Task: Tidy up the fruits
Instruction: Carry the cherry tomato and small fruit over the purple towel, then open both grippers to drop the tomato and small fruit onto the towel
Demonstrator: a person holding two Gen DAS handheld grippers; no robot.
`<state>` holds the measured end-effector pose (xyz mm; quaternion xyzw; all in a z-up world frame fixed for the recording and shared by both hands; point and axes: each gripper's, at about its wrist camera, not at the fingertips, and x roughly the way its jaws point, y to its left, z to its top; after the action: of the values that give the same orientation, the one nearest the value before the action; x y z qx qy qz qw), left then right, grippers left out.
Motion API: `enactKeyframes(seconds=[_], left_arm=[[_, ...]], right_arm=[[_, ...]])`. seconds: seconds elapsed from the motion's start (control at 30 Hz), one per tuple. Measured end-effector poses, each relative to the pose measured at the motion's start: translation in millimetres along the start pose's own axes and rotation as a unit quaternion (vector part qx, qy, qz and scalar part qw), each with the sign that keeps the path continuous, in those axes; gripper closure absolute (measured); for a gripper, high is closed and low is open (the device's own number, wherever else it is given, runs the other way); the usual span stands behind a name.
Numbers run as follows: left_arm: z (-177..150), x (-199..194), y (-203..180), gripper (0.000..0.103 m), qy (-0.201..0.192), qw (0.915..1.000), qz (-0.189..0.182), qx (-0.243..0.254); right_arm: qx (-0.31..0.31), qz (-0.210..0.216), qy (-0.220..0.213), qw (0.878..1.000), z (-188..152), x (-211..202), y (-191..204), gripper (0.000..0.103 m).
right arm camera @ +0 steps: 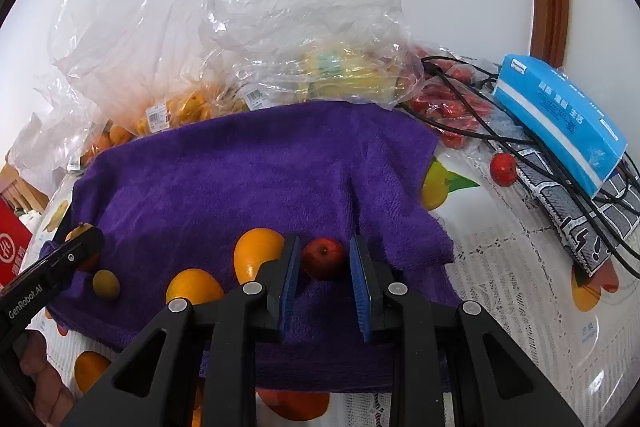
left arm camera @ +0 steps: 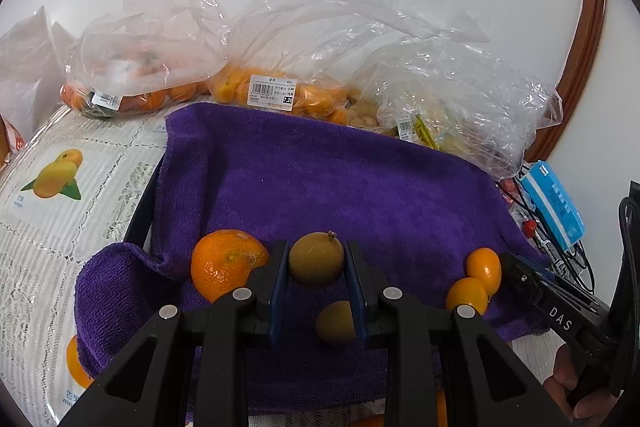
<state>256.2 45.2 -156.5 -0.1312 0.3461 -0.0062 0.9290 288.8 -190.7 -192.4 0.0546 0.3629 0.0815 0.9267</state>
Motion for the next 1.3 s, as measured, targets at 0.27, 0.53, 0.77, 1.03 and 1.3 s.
enactKeyframes(seconds=[0.27,0.53,0.77,1.03,1.3], left_arm=[[0.0,-1.8,0.6,0.077,-0.003,1.0,-0.001,-0.002],[1.8,-7.3,0.8,0.059,-0.011,0.9999,-0.011,-0.002],[-0.7,-12.0,-6.4,0.053,-0.025,0.9995,-0.002,0.017],[-0.2,-15.9,-0.5,0.052,-0.031,0.9995,-0.006,0.007],[-2.1,-22.5,-2.9,0.051,-0.048,0.9986,0.011,0.019]], right_arm=[[-0.006,0.0,-0.014,1.0,-0.3,-5.0,2.2,0.058],[-0.008,0.007,-0.038,0.999,-0.2,-14.1,4.0,0.04],[-0.01,-0.003,-0.06,0.998,1.4,-23.6,5.9,0.034],[-0.009,0.0,-0.089,0.996,-0.6,-41.4,9.9,0.034],[-0.007,0.005,-0.099,0.995,-10.2,-54.3,7.6,0.034]])
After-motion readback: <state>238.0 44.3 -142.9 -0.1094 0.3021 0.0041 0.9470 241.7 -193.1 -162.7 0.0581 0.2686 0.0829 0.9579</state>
